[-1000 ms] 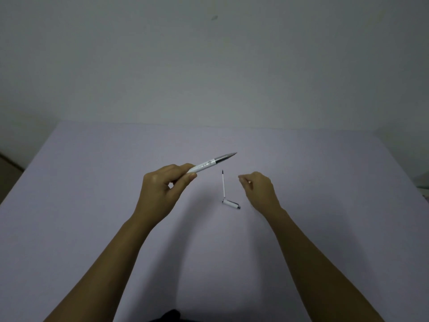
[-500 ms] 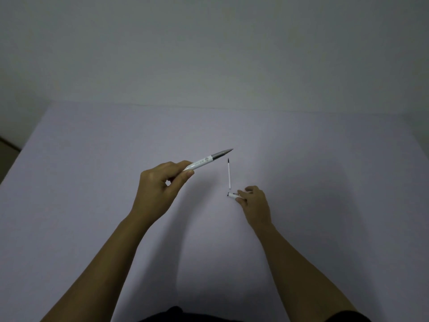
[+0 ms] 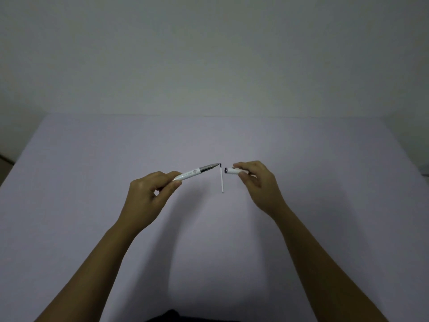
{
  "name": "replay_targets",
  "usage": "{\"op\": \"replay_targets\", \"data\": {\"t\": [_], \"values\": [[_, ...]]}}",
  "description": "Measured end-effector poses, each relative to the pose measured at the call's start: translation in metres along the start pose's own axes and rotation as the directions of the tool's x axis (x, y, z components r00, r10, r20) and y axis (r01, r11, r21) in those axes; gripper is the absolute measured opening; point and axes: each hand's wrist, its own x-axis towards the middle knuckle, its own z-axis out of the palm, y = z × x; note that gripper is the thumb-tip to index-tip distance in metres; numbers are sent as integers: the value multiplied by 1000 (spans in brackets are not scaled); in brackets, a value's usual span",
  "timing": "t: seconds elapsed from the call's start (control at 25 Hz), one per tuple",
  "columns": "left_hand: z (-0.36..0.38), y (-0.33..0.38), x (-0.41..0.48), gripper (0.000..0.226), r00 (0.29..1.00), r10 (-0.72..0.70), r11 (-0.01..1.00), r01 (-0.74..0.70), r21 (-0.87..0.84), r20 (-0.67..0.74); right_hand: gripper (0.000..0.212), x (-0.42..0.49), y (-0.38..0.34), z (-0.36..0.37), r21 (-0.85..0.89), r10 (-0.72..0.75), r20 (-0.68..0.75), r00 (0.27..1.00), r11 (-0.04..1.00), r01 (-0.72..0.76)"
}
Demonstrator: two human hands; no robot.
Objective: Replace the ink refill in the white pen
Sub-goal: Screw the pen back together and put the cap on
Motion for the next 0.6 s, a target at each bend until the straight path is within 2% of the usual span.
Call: {"op": "replay_targets", "data": {"t": [0.36, 0.6], "values": [[-7, 19, -6, 20, 998, 69, 997, -70, 41, 10, 25, -2, -45, -21, 24, -88, 47, 995, 996, 87], [-13, 24, -6, 18, 993, 111, 992, -113, 57, 41, 23, -4, -62, -27, -5, -142, 143, 980, 989, 144]]}}
